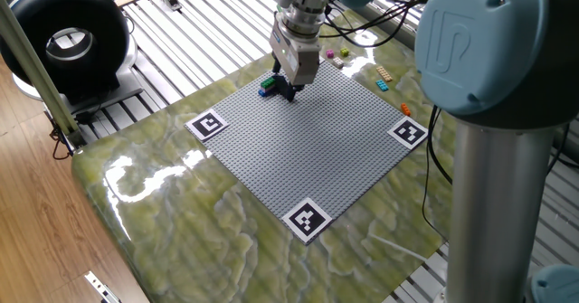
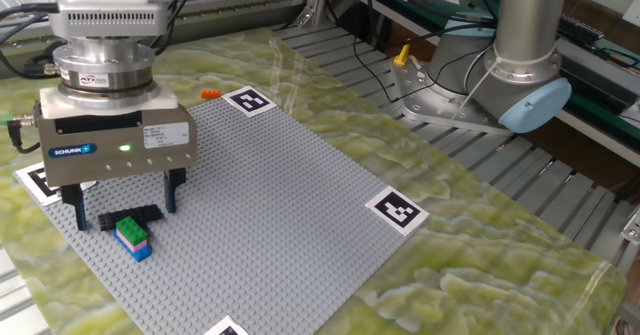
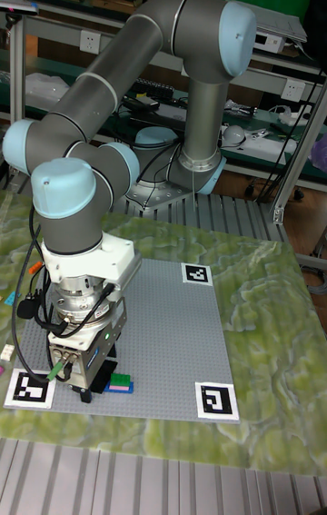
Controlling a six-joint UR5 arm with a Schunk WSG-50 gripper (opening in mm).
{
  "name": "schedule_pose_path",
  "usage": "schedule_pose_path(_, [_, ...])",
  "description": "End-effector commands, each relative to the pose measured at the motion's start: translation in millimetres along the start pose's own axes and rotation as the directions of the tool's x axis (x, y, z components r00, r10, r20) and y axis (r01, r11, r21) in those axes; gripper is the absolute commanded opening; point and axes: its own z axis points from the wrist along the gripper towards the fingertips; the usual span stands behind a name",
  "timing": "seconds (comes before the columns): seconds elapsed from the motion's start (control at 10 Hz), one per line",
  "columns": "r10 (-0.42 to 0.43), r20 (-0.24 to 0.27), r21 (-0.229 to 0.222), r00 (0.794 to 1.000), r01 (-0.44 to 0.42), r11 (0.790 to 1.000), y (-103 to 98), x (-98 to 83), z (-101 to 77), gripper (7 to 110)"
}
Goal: Stack small Lego blocks one on top of the other
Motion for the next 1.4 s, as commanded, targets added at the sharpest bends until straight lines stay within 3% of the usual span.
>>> schedule_pose_path(0.0, [0.014,0.007,-0.005,1.000,-0.014,1.000,0.3,-0.2,-1.2,88])
schedule_pose_path(0.2, [0.031,0.007,-0.010,0.999,-0.031,0.999,1.8,0.4,-1.1,88])
schedule_pose_path(0.3, [0.033,0.006,-0.011,0.999,-0.033,0.999,2.2,0.6,-1.1,66])
schedule_pose_path(1.3, [0.063,0.032,-0.022,0.998,-0.062,0.998,4.0,-5.6,-0.3,66])
